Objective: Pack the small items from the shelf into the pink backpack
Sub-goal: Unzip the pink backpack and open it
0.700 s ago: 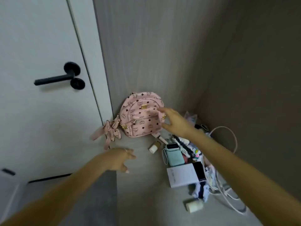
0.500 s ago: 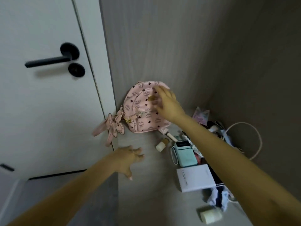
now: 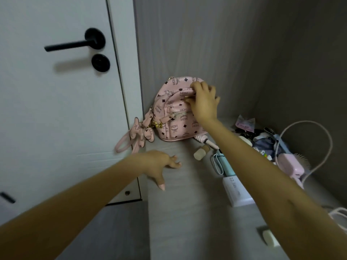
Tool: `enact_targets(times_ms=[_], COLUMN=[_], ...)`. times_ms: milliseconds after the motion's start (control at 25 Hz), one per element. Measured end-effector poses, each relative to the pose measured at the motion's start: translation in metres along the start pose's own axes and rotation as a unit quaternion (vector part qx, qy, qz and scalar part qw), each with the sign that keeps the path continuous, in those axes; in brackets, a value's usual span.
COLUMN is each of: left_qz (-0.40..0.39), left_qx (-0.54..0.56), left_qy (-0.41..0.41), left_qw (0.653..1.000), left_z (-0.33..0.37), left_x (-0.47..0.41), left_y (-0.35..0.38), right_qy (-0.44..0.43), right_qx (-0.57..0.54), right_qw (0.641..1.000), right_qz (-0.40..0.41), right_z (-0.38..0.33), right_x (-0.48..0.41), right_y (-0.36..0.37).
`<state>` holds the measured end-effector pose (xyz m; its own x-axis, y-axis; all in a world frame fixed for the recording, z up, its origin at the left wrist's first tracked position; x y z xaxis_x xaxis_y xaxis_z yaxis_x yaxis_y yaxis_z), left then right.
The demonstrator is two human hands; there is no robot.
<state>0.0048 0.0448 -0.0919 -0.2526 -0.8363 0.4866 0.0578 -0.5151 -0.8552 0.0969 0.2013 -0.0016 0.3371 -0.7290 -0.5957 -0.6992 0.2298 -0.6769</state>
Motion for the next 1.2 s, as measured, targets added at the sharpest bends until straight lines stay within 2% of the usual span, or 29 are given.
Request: enact_targets(times_ms=[120, 200, 280, 320, 360, 400, 480, 520, 560, 600, 640, 760, 840, 1000, 1120, 1200], left_qz=[0.023, 0.064, 0.143, 0.214, 0.319, 0.432, 0.616, 0.672, 0.701, 0.711, 0.705, 0.638, 0.595, 0.539, 0.514, 0.483], left_qx=[0.034, 0.002, -0.084, -0.108, -0.103, -0.074, -0.012, 0.012, 0.037, 0.06, 0.083, 0.153, 0.204, 0.107, 0.132, 0.219], left_qy=[-0.008, -0.024, -0.048, -0.057, -0.057, -0.051, -0.049, -0.06, -0.073, -0.085, -0.093, -0.07, -0.045, -0.046, -0.044, -0.067], left_qw=[0.999, 0.998, 0.985, 0.969, 0.94, 0.898, 0.786, 0.738, 0.709, 0.696, 0.698, 0.751, 0.776, 0.834, 0.847, 0.845], left_z=[0.007, 0.013, 0.015, 0.017, 0.02, 0.024, 0.031, 0.034, 0.036, 0.04, 0.045, 0.062, 0.074, 0.087, 0.092, 0.092], left_x=[0.008, 0.024, 0.049, 0.063, 0.082, 0.103, 0.156, 0.179, 0.196, 0.209, 0.216, 0.219, 0.218, 0.214, 0.21, 0.206], left_y=[0.001, 0.007, 0.012, 0.014, 0.013, 0.01, -0.005, -0.014, -0.022, -0.028, -0.032, -0.025, -0.011, 0.019, 0.034, 0.034], right_qy=[0.024, 0.015, -0.013, -0.03, -0.047, -0.061, -0.085, -0.094, -0.105, -0.116, -0.122, -0.111, -0.091, -0.13, -0.153, -0.143], right_qx=[-0.108, -0.136, -0.157, -0.165, -0.171, -0.175, -0.162, -0.144, -0.125, -0.112, -0.103, -0.081, -0.071, -0.006, 0.005, -0.01], right_qw=[0.992, 0.984, 0.972, 0.968, 0.965, 0.962, 0.962, 0.964, 0.965, 0.964, 0.963, 0.96, 0.968, 0.982, 0.985, 0.989], right_qz=[0.059, 0.115, 0.172, 0.187, 0.195, 0.199, 0.204, 0.205, 0.207, 0.211, 0.216, 0.244, 0.221, 0.138, 0.081, 0.025], right_z=[-0.017, -0.04, -0.065, -0.075, -0.085, -0.092, -0.104, -0.108, -0.112, -0.115, -0.118, -0.115, -0.107, -0.093, -0.087, -0.085], right_x=[0.013, 0.023, 0.027, 0.027, 0.028, 0.032, 0.047, 0.058, 0.07, 0.085, 0.101, 0.151, 0.182, 0.234, 0.256, 0.259], right_y=[-0.021, -0.041, -0.069, -0.083, -0.097, -0.11, -0.134, -0.144, -0.153, -0.161, -0.17, -0.194, -0.206, -0.219, -0.214, -0.209])
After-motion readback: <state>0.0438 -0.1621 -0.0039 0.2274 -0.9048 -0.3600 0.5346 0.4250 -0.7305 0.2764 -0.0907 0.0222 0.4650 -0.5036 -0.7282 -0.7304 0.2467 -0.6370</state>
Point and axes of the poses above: each hand's wrist, its own x-axis away from the middle knuckle, its own y-axis out of the palm, z = x × y, the point moved 3 cm from there along -x, towards the middle knuckle, and after that the axes turned 2 degrees about -x, right-handed, at the moved point
